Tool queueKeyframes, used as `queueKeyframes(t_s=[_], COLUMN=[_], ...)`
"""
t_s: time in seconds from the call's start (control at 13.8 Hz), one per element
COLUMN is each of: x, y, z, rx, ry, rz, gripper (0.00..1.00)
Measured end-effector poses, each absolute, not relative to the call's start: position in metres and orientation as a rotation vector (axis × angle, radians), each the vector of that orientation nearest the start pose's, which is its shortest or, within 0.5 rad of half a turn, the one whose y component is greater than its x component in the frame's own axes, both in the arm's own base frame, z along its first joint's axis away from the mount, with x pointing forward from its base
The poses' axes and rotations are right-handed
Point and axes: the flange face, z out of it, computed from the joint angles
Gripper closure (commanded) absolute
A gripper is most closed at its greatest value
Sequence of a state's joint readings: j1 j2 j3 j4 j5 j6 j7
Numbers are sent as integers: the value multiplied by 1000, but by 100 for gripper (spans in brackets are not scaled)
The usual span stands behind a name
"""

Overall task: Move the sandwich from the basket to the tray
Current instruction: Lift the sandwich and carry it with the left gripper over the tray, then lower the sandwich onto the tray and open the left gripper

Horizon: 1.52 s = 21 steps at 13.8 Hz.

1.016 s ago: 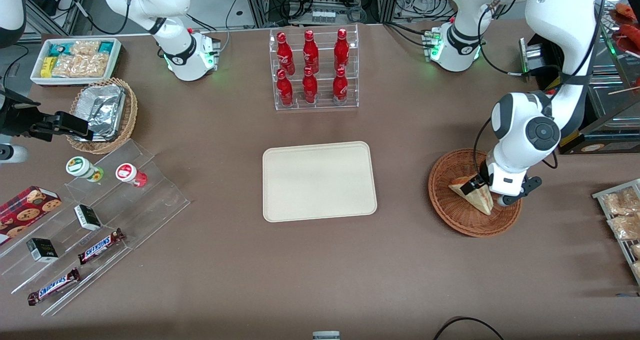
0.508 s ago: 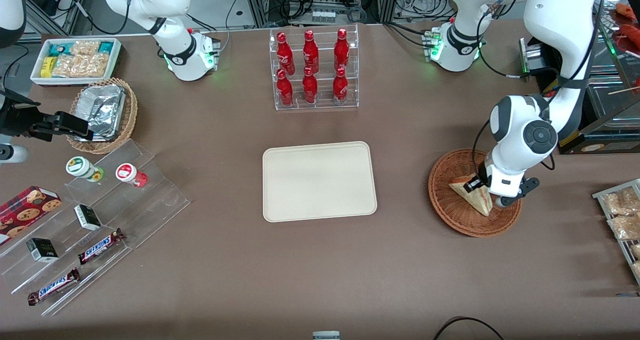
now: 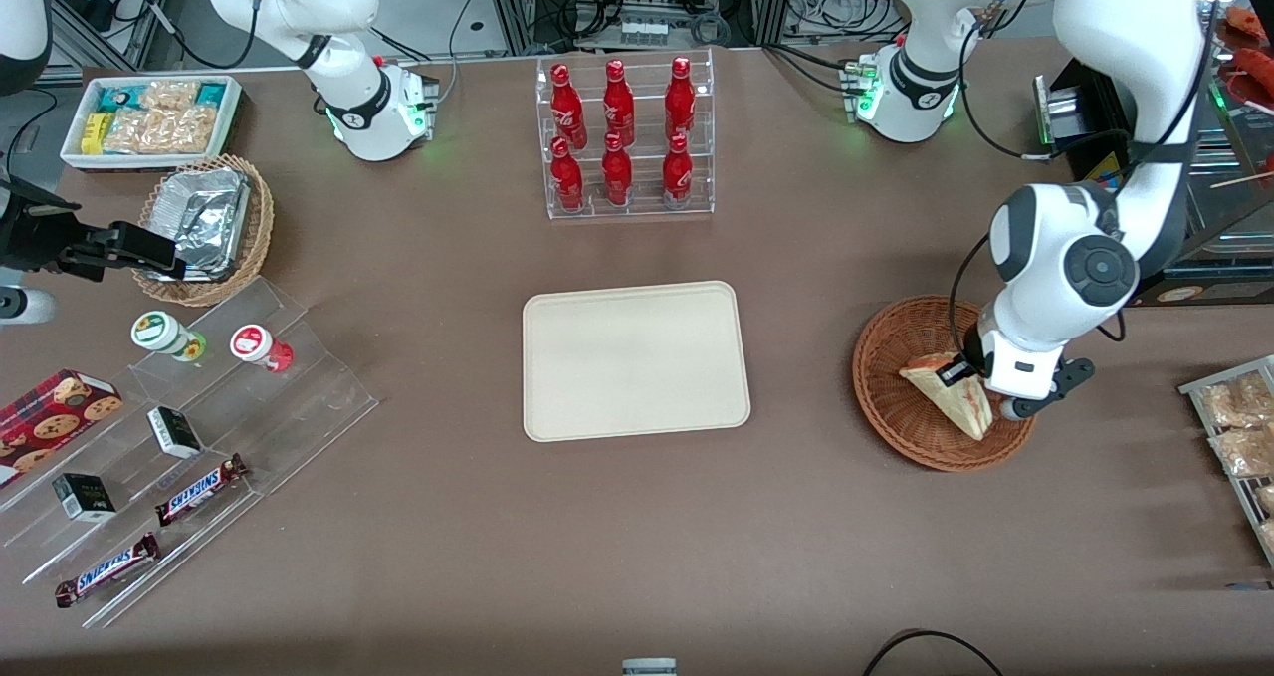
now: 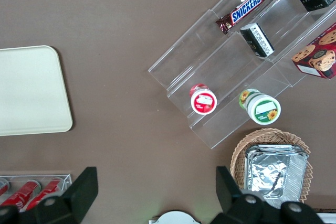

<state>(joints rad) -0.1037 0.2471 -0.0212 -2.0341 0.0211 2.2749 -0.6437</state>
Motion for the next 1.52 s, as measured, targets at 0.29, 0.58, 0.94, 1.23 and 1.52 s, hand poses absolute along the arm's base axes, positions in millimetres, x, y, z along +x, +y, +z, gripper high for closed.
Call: queueKeyframes(t_s=[0.29,0.58,0.94,1.23,1.52], x=[595,575,548,538,523], y=[-149,-252,-363,-423,-467], z=[391,415,401,361,321], rx=[-3071,-3119,-3130,-3121,-3104], ry=[-601,-369,-218,-105,-9], rz=[-2,-31,-9,28,65], gripper=[100,100,100,100,100])
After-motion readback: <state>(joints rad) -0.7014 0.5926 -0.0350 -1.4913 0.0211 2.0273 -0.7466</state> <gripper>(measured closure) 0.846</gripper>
